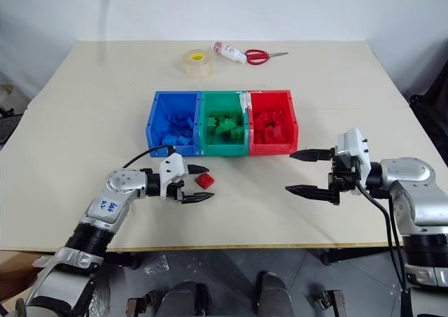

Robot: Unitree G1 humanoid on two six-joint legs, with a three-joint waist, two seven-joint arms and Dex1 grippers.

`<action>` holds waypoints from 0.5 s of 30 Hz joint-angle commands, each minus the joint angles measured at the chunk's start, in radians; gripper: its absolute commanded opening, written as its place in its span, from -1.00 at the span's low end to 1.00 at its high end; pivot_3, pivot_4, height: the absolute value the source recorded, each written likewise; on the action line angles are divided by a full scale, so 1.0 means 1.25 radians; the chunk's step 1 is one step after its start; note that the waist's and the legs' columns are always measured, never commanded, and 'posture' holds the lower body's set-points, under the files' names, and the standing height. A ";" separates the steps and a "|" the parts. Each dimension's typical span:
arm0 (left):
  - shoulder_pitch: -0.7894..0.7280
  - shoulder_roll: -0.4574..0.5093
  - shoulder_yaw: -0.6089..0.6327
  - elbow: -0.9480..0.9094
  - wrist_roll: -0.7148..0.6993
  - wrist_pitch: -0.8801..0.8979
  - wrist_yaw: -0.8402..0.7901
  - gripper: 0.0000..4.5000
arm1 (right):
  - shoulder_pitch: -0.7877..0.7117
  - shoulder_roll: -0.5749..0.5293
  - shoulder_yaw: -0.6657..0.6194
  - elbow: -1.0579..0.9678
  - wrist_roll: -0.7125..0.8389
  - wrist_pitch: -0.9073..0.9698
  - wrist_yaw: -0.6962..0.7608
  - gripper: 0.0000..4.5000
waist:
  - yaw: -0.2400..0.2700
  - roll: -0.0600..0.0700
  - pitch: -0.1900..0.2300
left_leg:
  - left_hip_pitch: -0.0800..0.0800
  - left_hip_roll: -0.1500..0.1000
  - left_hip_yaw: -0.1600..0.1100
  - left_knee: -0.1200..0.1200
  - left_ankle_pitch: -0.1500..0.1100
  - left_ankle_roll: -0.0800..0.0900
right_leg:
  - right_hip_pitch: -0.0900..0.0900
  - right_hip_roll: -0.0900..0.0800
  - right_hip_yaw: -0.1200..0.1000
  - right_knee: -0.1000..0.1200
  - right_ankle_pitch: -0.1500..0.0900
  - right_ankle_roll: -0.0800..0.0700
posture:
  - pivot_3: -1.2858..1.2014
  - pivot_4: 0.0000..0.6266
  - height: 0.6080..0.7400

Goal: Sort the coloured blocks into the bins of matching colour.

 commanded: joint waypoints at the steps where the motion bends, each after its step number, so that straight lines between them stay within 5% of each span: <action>1: 0.006 0.010 -0.012 0.011 0.015 -0.016 -0.021 0.18 | 0.022 -0.024 -0.048 -0.053 0.026 0.014 -0.020 1.00 | 0.000 0.000 0.000 | 0.000 0.000 0.000 0.000 0.000 0.000 | 0.000 0.000 0.000 0.000 0.000 0.000 | 0.03 -0.52 1.00; 4: 0.003 0.008 -0.010 0.014 0.017 -0.004 -0.019 -0.18 | 0.037 -0.028 -0.058 -0.067 0.032 0.018 -0.031 1.00 | 0.000 0.000 0.000 | 0.000 0.000 0.000 0.001 0.000 0.000 | 0.000 0.000 0.000 0.000 0.000 0.000 | 0.03 -0.52 1.00; 15: -0.179 -0.106 0.017 0.063 -0.009 0.014 0.032 -0.20 | 0.074 -0.013 -0.099 -0.113 0.049 0.025 -0.092 1.00 | 0.015 0.000 0.000 | -0.002 0.000 -0.001 0.004 -0.001 0.001 | 0.000 0.000 0.000 0.000 0.000 0.001 | 0.03 -0.52 1.00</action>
